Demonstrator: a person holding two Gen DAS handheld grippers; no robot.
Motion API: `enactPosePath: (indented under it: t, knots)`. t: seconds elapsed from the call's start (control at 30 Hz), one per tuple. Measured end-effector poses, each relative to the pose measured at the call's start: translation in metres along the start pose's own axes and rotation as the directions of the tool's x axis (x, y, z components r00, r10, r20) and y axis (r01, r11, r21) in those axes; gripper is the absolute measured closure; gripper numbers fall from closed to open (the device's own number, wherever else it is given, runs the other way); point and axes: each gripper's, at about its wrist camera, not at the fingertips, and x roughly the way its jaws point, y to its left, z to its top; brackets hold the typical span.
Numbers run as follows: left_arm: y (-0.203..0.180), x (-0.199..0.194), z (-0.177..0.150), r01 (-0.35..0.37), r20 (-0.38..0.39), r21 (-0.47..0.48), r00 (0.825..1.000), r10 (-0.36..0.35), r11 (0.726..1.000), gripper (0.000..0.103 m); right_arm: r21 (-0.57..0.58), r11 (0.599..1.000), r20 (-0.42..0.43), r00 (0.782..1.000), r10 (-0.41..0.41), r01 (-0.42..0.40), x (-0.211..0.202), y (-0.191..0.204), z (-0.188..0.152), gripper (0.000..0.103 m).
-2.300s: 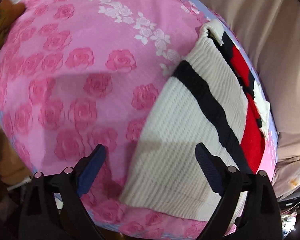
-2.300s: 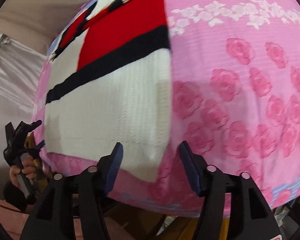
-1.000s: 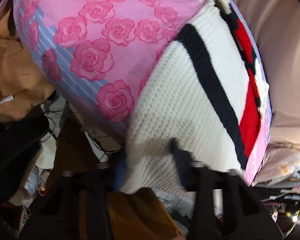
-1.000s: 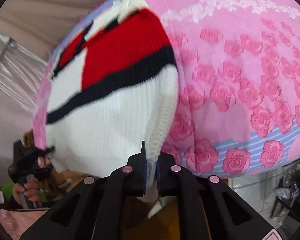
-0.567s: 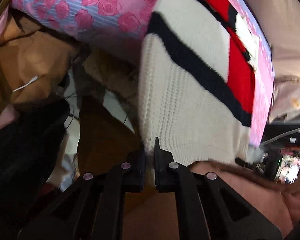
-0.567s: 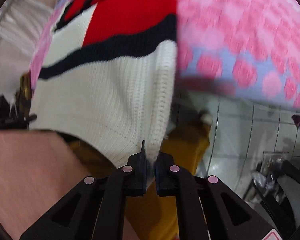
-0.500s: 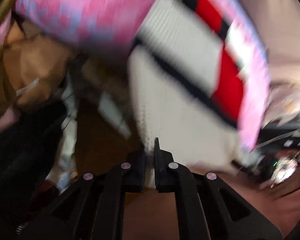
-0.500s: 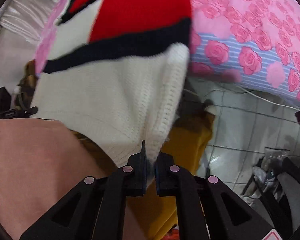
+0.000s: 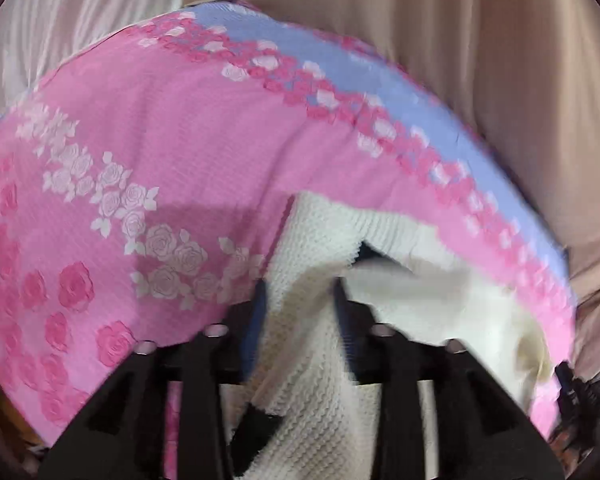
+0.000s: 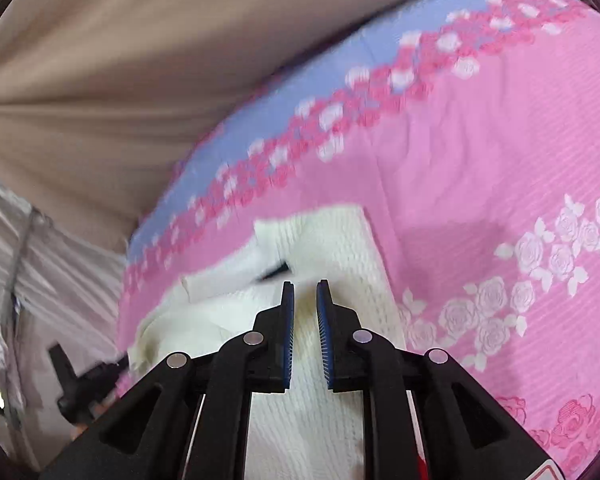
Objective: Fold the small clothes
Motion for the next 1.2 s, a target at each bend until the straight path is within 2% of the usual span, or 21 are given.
enactPosePath:
  t: [0.03, 0.1, 0.27, 0.3, 0.33, 0.37, 0.4, 0.43, 0.5, 0.57, 0.63, 0.67, 0.77, 0.83, 0.87, 0.9, 0.93, 1.0, 1.07, 1.13, 1.2]
  knots:
    - [0.002, -0.005, -0.002, 0.002, 0.018, -0.004, 1.0, -0.002, 1.0, 0.037, -0.024, 1.0, 0.047, 0.999, -0.013, 0.014, -0.011, 0.003, -0.003, 0.062]
    - [0.004, -0.013, -0.008, 0.003, 0.034, 0.013, 0.999, -0.003, 1.0, 0.023, -0.059, 0.996, 0.091, 0.994, -0.063, 0.069, -0.024, 0.008, -0.012, 0.044]
    - [-0.003, 0.017, -0.001, 0.013, -0.022, 0.051, 1.0, -0.012, 0.999, 0.023, -0.239, 0.955, 0.041, 0.984, -0.171, 0.176, -0.001, 0.018, -0.032, 0.044]
    - [-0.009, 0.03, 0.003, 0.034, -0.053, 0.06, 0.998, -0.031, 0.998, 0.028, -0.275, 0.94, 0.037, 0.98, -0.198, 0.2, 0.014, 0.023, -0.031, 0.043]
    - [-0.016, 0.043, 0.006, 0.041, -0.087, 0.069, 0.996, -0.035, 0.997, 0.043, -0.294, 0.932, 0.034, 0.977, -0.21, 0.21, 0.026, 0.027, -0.028, 0.043]
    - [-0.021, 0.051, 0.008, 0.036, -0.113, 0.078, 0.993, -0.027, 0.996, 0.051, -0.313, 0.925, 0.027, 0.976, -0.216, 0.214, 0.039, 0.03, -0.025, 0.043]
    - [-0.027, 0.059, 0.01, -0.012, -0.121, 0.1, 0.992, 0.024, 0.995, 0.069, -0.326, 0.918, 0.019, 0.973, -0.23, 0.223, 0.051, 0.032, -0.023, 0.043]
    - [-0.031, 0.059, 0.013, -0.029, -0.111, 0.119, 0.993, 0.043, 0.992, 0.084, -0.332, 0.914, -0.003, 0.968, -0.249, 0.234, 0.065, 0.032, -0.02, 0.054]
    - [-0.032, 0.041, 0.024, 0.035, -0.097, 0.096, 0.995, -0.025, 0.995, 0.09, -0.325, 0.92, -0.046, 0.968, -0.247, 0.219, 0.076, 0.035, -0.015, 0.094]
    - [-0.033, 0.02, 0.033, 0.084, -0.07, 0.079, 0.994, -0.079, 0.993, 0.092, -0.272, 0.956, -0.015, 0.993, -0.116, 0.107, 0.046, 0.048, -0.006, 0.095]
    - [-0.03, 0.002, 0.044, 0.099, -0.048, 0.066, 0.994, -0.096, 0.993, 0.093, -0.259, 0.966, 0.049, 0.998, 0.028, -0.014, 0.004, 0.063, 0.004, 0.095]
    - [-0.026, 0.002, 0.047, 0.086, -0.044, 0.05, 0.996, -0.084, 0.995, 0.093, -0.257, 0.966, 0.088, 0.995, 0.056, -0.032, -0.014, 0.066, 0.009, 0.095]
    - [-0.014, 0.034, 0.045, 0.029, -0.079, 0.042, 0.997, -0.026, 0.999, 0.093, -0.217, 0.976, 0.115, 0.993, 0.038, -0.012, -0.014, 0.05, 0.021, 0.096]
    - [-0.01, 0.076, 0.031, -0.032, -0.143, 0.052, 0.989, 0.039, 0.998, 0.092, -0.188, 0.98, 0.028, 0.997, -0.066, 0.07, 0.03, 0.019, 0.018, 0.096]
    - [-0.014, 0.075, 0.028, -0.042, -0.083, 0.073, 0.995, 0.048, 0.996, 0.092, -0.168, 0.98, -0.053, 0.991, -0.12, 0.109, 0.059, 0.002, 0.012, 0.096]
    - [-0.02, 0.074, 0.029, -0.065, -0.076, 0.101, 0.994, 0.073, 0.993, 0.092, -0.141, 0.98, -0.107, 0.982, -0.156, 0.14, 0.08, -0.012, 0.005, 0.097]
    - [-0.026, 0.071, 0.03, -0.084, -0.082, 0.124, 0.992, 0.095, 0.989, 0.088, -0.121, 0.987, -0.088, 0.989, -0.118, 0.107, 0.081, -0.015, 0.003, 0.096]
    - [-0.025, 0.061, 0.031, -0.076, -0.089, 0.116, 0.992, 0.087, 0.99, 0.081, -0.116, 0.986, -0.084, 0.988, -0.128, 0.118, 0.073, -0.007, 0.007, 0.09]
    - [-0.018, 0.044, 0.03, -0.085, -0.077, 0.098, 0.993, 0.092, 0.992, 0.064, -0.098, 0.988, -0.042, 0.992, -0.121, 0.117, 0.048, 0.001, 0.008, 0.071]
    - [0.0, 0.016, 0.02, -0.097, -0.057, 0.053, 0.993, 0.1, 0.994, 0.033, -0.1, 0.982, -0.009, 0.987, -0.161, 0.159, 0.02, 0.001, 0.003, 0.037]
    - [0.02, -0.001, 0.005, -0.081, -0.066, 0.006, 0.995, 0.081, 0.997, 0.025, -0.098, 0.98, -0.016, 0.984, -0.175, 0.173, -0.001, -0.007, -0.009, 0.035]
